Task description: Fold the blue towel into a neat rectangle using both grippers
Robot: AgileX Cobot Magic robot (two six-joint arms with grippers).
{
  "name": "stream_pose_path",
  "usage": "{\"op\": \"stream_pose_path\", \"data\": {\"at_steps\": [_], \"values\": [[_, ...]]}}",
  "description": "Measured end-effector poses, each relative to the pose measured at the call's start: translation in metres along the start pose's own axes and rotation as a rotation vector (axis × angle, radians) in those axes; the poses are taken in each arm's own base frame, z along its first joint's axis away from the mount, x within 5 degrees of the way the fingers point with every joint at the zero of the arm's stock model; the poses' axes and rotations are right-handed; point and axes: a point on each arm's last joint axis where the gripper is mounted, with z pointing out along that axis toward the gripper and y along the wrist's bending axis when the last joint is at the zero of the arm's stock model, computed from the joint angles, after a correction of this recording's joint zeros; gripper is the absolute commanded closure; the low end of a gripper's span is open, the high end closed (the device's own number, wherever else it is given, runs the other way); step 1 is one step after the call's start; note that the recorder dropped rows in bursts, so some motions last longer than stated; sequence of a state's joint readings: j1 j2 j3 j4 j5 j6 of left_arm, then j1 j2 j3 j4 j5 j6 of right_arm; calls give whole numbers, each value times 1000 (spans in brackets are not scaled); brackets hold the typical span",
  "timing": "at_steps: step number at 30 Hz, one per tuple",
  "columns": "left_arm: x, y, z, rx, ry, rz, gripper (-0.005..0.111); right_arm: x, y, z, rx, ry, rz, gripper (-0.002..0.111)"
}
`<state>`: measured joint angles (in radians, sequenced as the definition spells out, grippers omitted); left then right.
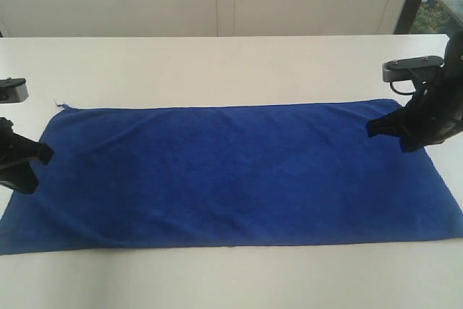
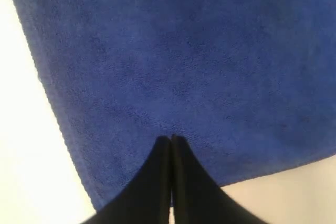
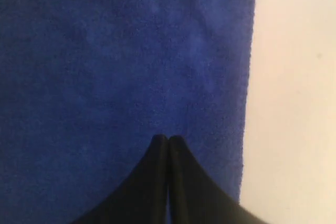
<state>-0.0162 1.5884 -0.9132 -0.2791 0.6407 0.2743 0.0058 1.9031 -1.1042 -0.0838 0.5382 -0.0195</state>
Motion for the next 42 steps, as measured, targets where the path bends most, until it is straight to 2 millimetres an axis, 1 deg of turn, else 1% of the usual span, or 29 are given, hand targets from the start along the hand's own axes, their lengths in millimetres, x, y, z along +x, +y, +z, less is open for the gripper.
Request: {"op": "stream_pose_path", "data": {"at_steps": [4,9,13,20,24,27,29,32,35,38,39,42], "values": [[0,0,0,-1,-2,-3,107,3,-1,10,18,30,-17,108],[0,0,0,-1,-2,-3,107,3,-3,13,36,33,-49,108],[0,0,0,-1,-2,-3,107,4,-12,14,47,29,-36,108],[0,0,0,-1,-2,-3,107,7,-35,15,71,28,25,108],[0,0,0,-1,-2,-3,107,7,-39,15,75,26,37,108],[0,0,0,-1,-2,-3,107,7,-39,14,65,21,58,108],[0,0,0,-1,-2,0,107,5,-38,5,51,3,86,108],[0,0,0,0,-3,5,107,2,-37,-13,36,-31,117,108],[-1,-1,0,8,-6,1,107,-1,-32,-23,2,-58,124,108],[0,-1,0,10,-5,0,107,0,-28,-19,-46,-45,134,108],[0,-1,0,10,-5,2,107,3,-25,-10,-69,-5,138,108],[0,-1,0,10,-5,4,107,8,-23,4,-86,51,142,108]]}}
